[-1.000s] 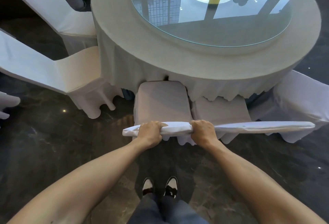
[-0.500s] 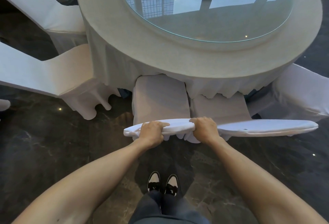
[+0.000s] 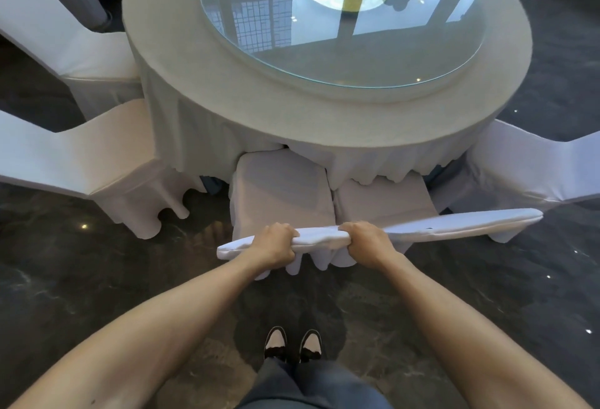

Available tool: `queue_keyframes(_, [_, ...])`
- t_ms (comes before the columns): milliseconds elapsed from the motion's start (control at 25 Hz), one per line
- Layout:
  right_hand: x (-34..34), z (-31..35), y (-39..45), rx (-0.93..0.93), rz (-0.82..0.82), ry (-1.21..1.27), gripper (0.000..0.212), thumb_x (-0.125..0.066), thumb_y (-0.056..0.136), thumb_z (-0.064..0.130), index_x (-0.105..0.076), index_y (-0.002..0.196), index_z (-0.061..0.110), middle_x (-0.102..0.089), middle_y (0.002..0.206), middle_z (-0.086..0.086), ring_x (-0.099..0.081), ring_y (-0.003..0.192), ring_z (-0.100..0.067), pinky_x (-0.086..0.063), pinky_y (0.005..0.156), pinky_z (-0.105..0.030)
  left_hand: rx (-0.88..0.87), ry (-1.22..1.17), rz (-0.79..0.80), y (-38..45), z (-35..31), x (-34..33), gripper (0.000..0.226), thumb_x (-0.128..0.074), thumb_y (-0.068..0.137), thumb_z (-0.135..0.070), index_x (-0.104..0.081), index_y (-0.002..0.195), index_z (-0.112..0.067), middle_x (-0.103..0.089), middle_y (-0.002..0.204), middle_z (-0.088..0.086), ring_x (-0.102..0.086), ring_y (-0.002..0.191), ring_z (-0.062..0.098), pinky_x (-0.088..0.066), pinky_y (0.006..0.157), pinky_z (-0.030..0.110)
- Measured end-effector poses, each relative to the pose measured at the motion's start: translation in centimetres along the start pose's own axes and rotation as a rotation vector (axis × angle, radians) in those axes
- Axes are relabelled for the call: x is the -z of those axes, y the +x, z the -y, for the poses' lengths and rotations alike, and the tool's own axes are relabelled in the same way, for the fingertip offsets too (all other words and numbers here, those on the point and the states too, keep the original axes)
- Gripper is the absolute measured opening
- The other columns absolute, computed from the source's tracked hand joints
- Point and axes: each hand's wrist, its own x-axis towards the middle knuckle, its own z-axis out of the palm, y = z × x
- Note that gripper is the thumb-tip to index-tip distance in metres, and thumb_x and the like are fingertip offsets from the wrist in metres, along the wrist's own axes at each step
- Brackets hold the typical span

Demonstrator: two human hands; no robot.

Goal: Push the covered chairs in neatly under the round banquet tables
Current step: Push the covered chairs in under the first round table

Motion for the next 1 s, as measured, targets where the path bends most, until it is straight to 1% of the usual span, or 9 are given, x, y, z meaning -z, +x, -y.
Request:
queue_keyframes(80, [0.9, -1.2, -0.7, 0.007, 0.024, 0.033, 0.030, -0.054, 0.082, 0.014, -0.062, 0.106, 0.030, -0.063, 0.100, 0.007, -0.057, 0.092, -0.017, -0.045, 0.071, -0.031, -0.022, 0.002, 0.017, 0.2, -0.8, 0.3, 0.022, -0.067, 0.076, -0.017, -0.068, 0.097, -0.023, -0.065, 0.086, 0.001, -0.060, 0.078, 0.020, -0.039, 0.057, 0.026])
queue_keyframes(160, [1.4, -2.9, -1.6, -0.014, -0.021, 0.063, 0.033, -0.057, 0.085, 0.014, -0.060, 0.114, 0.029, -0.062, 0.105, 0.006, -0.058, 0.097, -0.017, -0.051, 0.080, -0.034, -0.053, 0.020, -0.002, 0.4, -2.0, -0.2, 0.023, -0.065, 0.078, -0.023, -0.065, 0.100, -0.022, -0.067, 0.094, 0.003, -0.060, 0.082, 0.023, -0.043, 0.064, 0.031])
queue_keyframes(280, [2.0, -5.7, -3.3, -0.063, -0.105, 0.026, 0.044, -0.065, 0.084, 0.015, -0.057, 0.127, 0.022, -0.062, 0.121, 0.001, -0.058, 0.106, -0.021, -0.050, 0.092, -0.038, -0.082, 0.116, -0.053, 1.1, -4.8, -1.4, 0.037, -0.061, 0.080, -0.027, -0.061, 0.116, -0.022, -0.067, 0.109, 0.005, -0.062, 0.097, 0.029, -0.048, 0.078, 0.037])
queue_keyframes(360, [2.6, -8.3, -4.1, -0.047, -0.177, -0.063, 0.050, -0.066, 0.083, 0.015, -0.054, 0.131, 0.019, -0.059, 0.130, -0.003, -0.054, 0.119, -0.024, -0.037, 0.108, -0.044, -0.060, 0.184, -0.060, 1.9, -6.7, -1.9, 0.042, -0.059, 0.082, -0.026, -0.058, 0.124, -0.021, -0.065, 0.116, 0.006, -0.061, 0.103, 0.029, -0.049, 0.085, 0.039])
queue_keyframes(440, [3.3, -11.0, -4.8, -0.031, -0.234, -0.139, 0.057, -0.067, 0.081, 0.016, -0.050, 0.136, 0.018, -0.053, 0.139, -0.006, -0.045, 0.131, -0.024, -0.021, 0.118, -0.048, -0.019, 0.251, -0.074, 2.5, -8.5, -2.6, 0.040, -0.059, 0.083, -0.024, -0.057, 0.123, -0.021, -0.065, 0.116, 0.005, -0.061, 0.103, 0.028, -0.048, 0.085, 0.039])
queue_keyframes(600, [4.8, -17.1, -5.7, 0.017, -0.193, -0.248, 0.067, -0.065, 0.080, 0.019, -0.040, 0.142, 0.019, -0.041, 0.148, -0.008, -0.031, 0.141, -0.024, -0.007, 0.119, -0.053, 0.059, 0.346, -0.125, 3.2, -13.0, -3.8, 0.026, -0.059, 0.083, -0.024, -0.059, 0.108, -0.020, -0.066, 0.107, 0.004, -0.061, 0.099, 0.026, -0.041, 0.080, 0.037])
queue_keyframes(800, [6.4, -23.1, -6.3, 0.064, -0.172, -0.329, 0.058, -0.060, 0.081, 0.014, -0.043, 0.137, 0.020, -0.047, 0.139, -0.006, -0.035, 0.137, -0.025, -0.011, 0.118, -0.057, 0.177, 0.342, -0.148, 3.6, -17.6, -4.9, 0.022, -0.059, 0.084, -0.022, -0.059, 0.106, -0.020, -0.066, 0.104, 0.003, -0.062, 0.098, 0.026, -0.042, 0.083, 0.036])
queue_keyframes(920, [7.1, -25.1, -6.7, 0.115, -0.140, -0.293, 0.055, -0.060, 0.083, 0.015, -0.044, 0.136, 0.020, -0.046, 0.139, -0.005, -0.036, 0.137, -0.025, -0.010, 0.118, -0.056, 0.142, 0.268, -0.232, 4.0, -20.0, -5.5, 0.024, -0.058, 0.084, -0.028, -0.061, 0.107, -0.020, -0.066, 0.103, 0.002, -0.061, 0.094, 0.025, -0.044, 0.087, 0.039])
queue_keyframes(1000, [7.8, -26.2, -6.6, 0.153, -0.128, -0.257, 0.055, -0.061, 0.084, 0.020, -0.044, 0.137, 0.020, -0.045, 0.142, -0.005, -0.035, 0.137, -0.024, -0.009, 0.119, -0.056, 0.075, 0.169, -0.249, 5.0, -22.4, -5.7, 0.029, -0.057, 0.085, -0.034, -0.062, 0.110, -0.021, -0.068, 0.104, 0.002, -0.062, 0.093, 0.026, -0.047, 0.083, 0.039])
